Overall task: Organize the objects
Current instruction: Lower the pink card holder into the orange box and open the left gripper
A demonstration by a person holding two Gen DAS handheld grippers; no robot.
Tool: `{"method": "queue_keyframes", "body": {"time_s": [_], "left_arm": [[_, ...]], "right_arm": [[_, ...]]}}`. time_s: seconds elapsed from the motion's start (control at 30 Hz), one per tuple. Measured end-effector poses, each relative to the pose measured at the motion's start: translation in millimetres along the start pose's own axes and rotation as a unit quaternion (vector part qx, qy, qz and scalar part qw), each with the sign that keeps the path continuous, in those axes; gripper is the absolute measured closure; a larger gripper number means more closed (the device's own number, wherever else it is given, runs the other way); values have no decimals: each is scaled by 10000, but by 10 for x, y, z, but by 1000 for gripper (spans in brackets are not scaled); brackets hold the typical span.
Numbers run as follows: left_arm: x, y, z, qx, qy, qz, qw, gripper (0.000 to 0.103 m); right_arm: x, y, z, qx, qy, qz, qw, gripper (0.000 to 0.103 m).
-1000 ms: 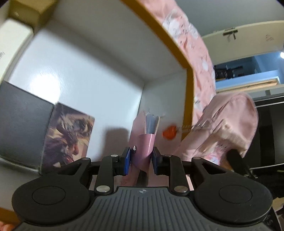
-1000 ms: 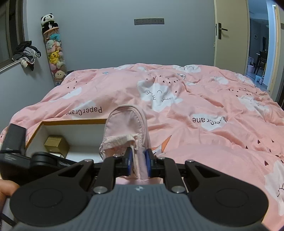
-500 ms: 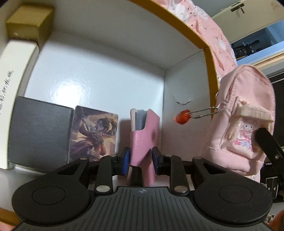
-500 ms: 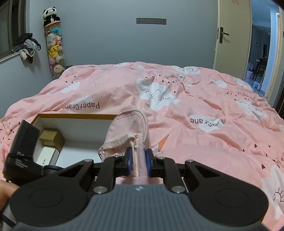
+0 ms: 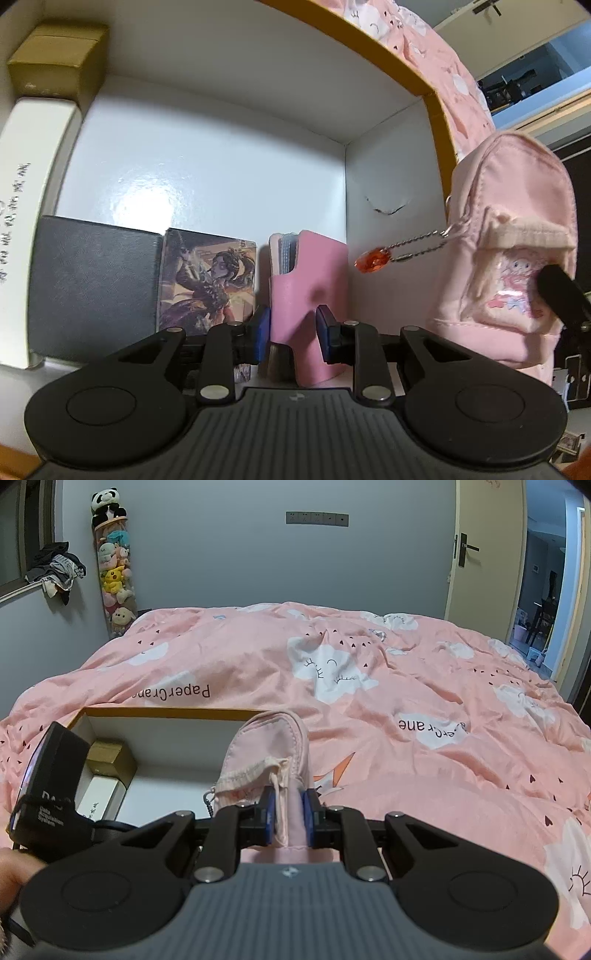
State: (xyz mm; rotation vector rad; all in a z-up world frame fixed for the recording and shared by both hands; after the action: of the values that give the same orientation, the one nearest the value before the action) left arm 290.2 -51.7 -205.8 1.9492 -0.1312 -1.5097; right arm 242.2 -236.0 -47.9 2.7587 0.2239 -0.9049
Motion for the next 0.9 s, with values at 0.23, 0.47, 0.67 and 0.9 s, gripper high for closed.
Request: {"method": "queue_keyframes", "body": {"time_s": [0.23, 0.47, 0.67, 0.9], "left_arm": [[-636, 2, -71, 283, 920, 312, 9949, 63], [-1108, -106, -59, 612, 2389, 71, 9691, 52], [-1134, -75, 53, 913, 2631, -31, 9604, 52], [-1205, -36, 87, 1158, 2899, -2, 9500, 43]], "right_arm": [[50, -113, -22, -92, -97, -220, 9997, 86], [231, -350, 12, -322, -432, -574, 9969, 86], [472, -454, 157, -377, -972, -688, 9922, 86], [673, -508, 311, -823, -1534, -501, 9835, 86]]}}
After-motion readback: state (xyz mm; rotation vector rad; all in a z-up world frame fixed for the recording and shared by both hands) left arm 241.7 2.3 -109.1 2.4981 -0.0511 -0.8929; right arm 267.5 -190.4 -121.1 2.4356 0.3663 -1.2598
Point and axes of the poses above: each gripper's, at about its wrist camera, not at the fingertips, and x roughly the way its jaws point, y to its right, z to its underside, the point moved 8 cm from there along x, roughly the way its jaws point, and after that the axes turned 12 degrees about -x, right-handed, at the moved point
